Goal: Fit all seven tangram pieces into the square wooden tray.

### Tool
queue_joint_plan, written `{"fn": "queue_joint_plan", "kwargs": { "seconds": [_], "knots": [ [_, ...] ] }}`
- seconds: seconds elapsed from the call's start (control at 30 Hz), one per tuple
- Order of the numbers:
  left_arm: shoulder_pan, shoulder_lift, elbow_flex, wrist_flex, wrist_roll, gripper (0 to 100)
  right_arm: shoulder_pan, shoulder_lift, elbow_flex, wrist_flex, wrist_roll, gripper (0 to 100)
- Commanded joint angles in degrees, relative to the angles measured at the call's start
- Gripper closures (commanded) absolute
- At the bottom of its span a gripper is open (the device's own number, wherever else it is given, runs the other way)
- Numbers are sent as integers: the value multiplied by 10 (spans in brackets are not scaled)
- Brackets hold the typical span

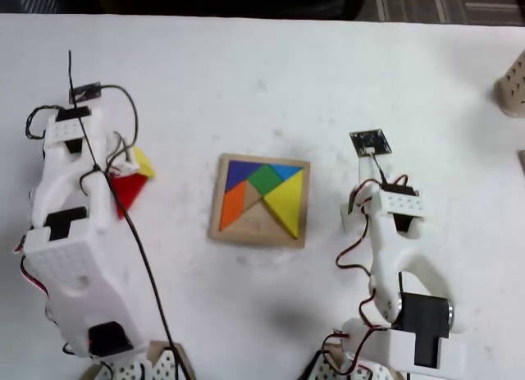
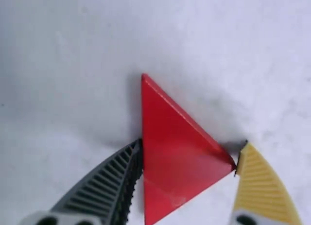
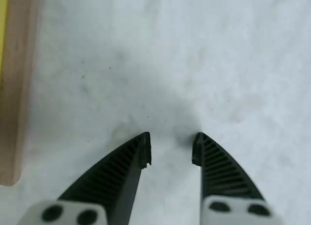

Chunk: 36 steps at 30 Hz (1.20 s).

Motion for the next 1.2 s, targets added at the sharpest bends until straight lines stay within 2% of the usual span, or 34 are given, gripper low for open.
{"fn": "queue_joint_plan", "kwargs": {
  "seconds": [0.0,0.23,0.43,0.93,1.17],
  "knots": [
    [22,0,-11,-11,-4,683,-9,-20,-1,0,6,861],
    [22,0,-7,-11,-1,687,-9,-20,-1,0,5,861],
    [23,0,-11,-14,-5,827,-8,-20,-1,0,6,861],
    [29,0,-7,-7,-8,813,-8,-20,-1,0,7,861],
    [42,-37,32,-18,-135,815,-8,-20,-1,0,7,861]
  ]
}}
